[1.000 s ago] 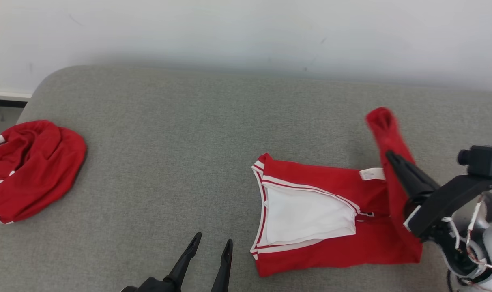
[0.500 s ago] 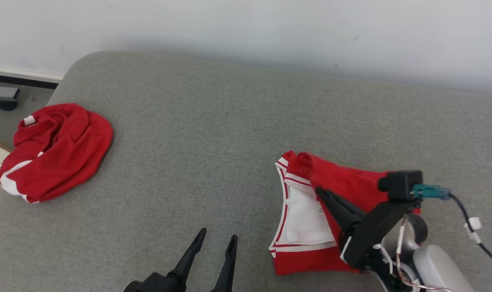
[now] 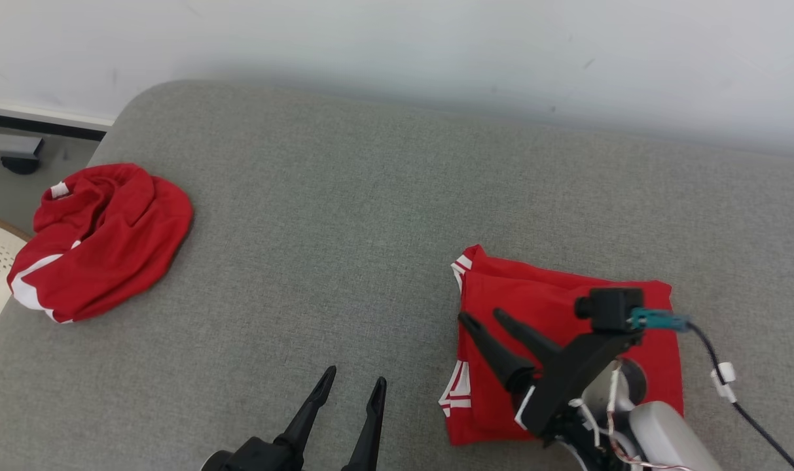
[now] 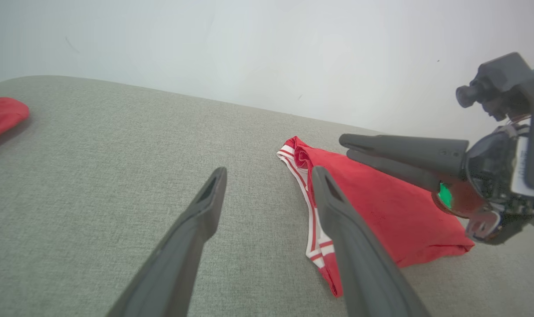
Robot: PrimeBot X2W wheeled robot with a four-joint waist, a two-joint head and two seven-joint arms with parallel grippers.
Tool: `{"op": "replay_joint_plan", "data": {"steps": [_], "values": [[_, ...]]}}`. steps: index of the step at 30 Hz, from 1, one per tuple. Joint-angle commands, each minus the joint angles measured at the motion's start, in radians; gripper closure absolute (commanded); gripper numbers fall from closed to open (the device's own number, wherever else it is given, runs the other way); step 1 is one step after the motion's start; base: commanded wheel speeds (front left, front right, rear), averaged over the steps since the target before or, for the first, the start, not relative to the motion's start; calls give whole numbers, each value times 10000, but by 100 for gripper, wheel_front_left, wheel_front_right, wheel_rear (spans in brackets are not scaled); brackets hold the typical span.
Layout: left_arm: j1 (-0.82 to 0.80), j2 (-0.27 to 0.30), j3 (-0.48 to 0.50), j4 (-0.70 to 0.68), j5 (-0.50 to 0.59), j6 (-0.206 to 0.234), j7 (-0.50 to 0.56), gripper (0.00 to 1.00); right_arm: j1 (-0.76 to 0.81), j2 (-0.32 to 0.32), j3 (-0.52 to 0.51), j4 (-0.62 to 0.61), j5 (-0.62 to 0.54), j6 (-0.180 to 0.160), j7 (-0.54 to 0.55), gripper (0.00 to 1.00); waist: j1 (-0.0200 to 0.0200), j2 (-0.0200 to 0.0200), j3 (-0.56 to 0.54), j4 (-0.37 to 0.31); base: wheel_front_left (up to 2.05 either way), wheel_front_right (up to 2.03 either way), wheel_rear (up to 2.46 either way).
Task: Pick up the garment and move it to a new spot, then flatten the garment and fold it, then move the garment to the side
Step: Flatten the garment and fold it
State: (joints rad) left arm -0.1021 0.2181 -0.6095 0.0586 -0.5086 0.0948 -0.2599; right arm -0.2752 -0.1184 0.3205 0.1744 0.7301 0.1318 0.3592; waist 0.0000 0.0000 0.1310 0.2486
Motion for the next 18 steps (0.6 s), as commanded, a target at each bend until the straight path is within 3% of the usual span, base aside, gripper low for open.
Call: {"op": "replay_joint_plan", "data": {"steps": [1, 12, 15, 18], "values": [[71, -10, 25, 19, 30, -44, -62, 0, -9, -62, -82, -83, 76, -25, -35, 0, 0, 0, -48, -44, 0, 0, 0], [445, 71, 540, -158, -94, 288, -52, 0, 810, -1107, -1878, -1846, -504, -25, -498, 0, 0, 0, -612, -958, 0, 0, 0], [527, -14, 944, -258, -146, 591, -52, 0, 975, -1763, -1506, -1941, -1586, -25, -1102, 0, 0, 0, -698, -1280, 0, 0, 0], [724, -110, 1423, -280, -133, 926, -51, 0, 1194, -1998, -1060, -1489, -2403, -25, -1987, 0, 0, 0, -838, -1602, 0, 0, 0]]}}
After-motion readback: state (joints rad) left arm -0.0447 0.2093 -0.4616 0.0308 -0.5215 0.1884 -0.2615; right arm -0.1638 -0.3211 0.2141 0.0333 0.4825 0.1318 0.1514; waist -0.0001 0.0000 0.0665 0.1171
